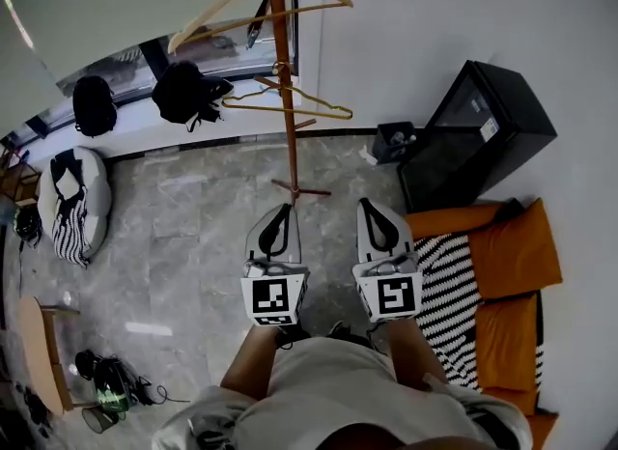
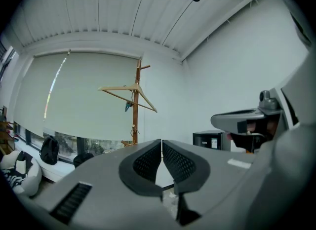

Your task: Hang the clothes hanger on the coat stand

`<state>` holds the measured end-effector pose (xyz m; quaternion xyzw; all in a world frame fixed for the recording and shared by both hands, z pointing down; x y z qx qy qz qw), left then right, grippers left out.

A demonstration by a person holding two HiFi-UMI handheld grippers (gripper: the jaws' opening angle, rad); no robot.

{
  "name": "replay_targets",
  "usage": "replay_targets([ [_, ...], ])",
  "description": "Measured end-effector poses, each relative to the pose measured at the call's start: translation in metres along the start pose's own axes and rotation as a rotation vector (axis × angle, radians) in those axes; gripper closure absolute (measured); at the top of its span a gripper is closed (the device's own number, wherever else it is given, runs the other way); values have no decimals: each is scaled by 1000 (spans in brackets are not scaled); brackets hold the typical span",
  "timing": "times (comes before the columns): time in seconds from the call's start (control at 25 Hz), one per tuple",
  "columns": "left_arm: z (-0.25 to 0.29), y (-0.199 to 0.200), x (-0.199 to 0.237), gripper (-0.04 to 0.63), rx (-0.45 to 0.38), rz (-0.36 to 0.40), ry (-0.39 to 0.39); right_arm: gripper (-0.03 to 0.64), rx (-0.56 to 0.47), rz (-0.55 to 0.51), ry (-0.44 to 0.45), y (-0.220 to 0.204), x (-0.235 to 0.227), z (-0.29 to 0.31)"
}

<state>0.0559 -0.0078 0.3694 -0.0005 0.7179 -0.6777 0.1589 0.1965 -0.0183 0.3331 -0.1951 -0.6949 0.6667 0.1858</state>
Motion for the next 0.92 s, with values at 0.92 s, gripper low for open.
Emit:
replay_targets([
  [0.92,-13,20,-22,578,-10,45,25,612,-67,46,45,12,-15,-23],
])
Point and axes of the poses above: the fingertips, and each gripper's own axes: z forward along the fingers, x to its left, y out of its top, the point moved 3 cm from there along -z, backward along the fingers, and after that the axes turned 13 degrees about z, right-handed, at the moved point
